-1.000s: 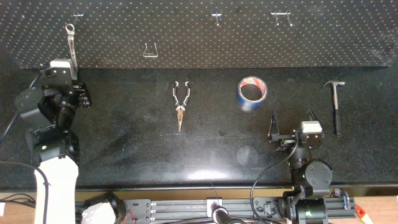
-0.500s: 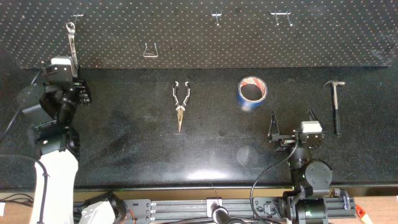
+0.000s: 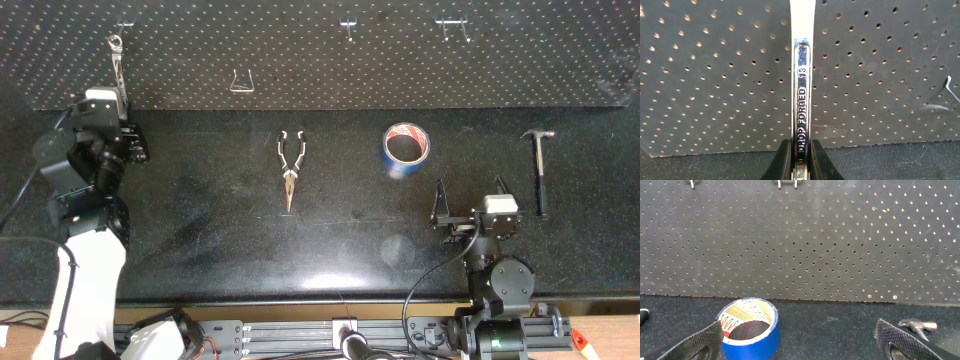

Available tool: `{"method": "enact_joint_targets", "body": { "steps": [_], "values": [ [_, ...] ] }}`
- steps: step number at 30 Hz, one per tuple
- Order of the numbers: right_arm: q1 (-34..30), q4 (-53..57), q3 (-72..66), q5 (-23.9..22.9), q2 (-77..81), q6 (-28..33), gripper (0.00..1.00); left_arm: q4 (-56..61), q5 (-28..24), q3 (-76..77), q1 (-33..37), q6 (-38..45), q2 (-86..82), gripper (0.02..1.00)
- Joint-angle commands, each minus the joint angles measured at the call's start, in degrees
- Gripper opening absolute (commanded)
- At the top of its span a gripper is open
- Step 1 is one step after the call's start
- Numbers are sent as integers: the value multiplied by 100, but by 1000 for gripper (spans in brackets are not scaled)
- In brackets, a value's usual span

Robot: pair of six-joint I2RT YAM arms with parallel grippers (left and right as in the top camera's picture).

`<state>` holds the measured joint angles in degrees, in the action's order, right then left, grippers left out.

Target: Place Tools Onto Pegboard

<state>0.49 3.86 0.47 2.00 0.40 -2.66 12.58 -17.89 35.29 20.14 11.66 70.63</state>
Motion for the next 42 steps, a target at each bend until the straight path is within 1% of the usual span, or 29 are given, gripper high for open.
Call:
{"method": "enact_joint_targets", "body": {
  "steps": [1, 6, 25, 26, 27, 28, 31, 32, 33, 34, 35, 36, 37, 42],
  "values": [
    [31, 15, -24, 9, -35, 17, 982, 227, 96, 31, 9, -70, 286, 29],
    [31, 15, -24, 9, -35, 17, 982, 444, 96, 55, 9, -72, 474, 27],
    [31, 15, -24, 11, -35, 17, 982, 396, 98, 555, 9, -72, 1054, 27],
    [31, 15, -24, 9, -35, 17, 982, 393, 98, 555, 9, -72, 1054, 51],
    [31, 15, -24, 11, -35, 17, 982, 396, 96, 555, 9, -72, 1054, 156],
    [31, 15, -24, 11, -35, 17, 982, 396, 98, 555, 9, -72, 1054, 222],
    [31, 15, -24, 11, -35, 17, 982, 393, 98, 555, 9, -72, 1054, 367],
    [31, 15, -24, 11, -35, 17, 982, 393, 98, 555, 9, -72, 1054, 446],
    [31, 15, -24, 11, -35, 17, 980, 389, 98, 555, 9, -70, 1054, 489],
    [31, 17, -24, 9, -35, 17, 982, 365, 98, 555, 9, -70, 1051, 601],
    [31, 15, -24, 9, -35, 17, 982, 315, 101, 555, 9, -70, 1045, 733],
    [31, 15, -24, 9, -35, 17, 982, 271, 101, 555, 9, -70, 1034, 829],
    [31, 15, -24, 11, -35, 17, 982, 151, 101, 555, 9, -70, 984, 998],
    [31, 15, -24, 9, -35, 17, 982, -658, 98, 555, 9, -72, 278, 996]
  ]
}}
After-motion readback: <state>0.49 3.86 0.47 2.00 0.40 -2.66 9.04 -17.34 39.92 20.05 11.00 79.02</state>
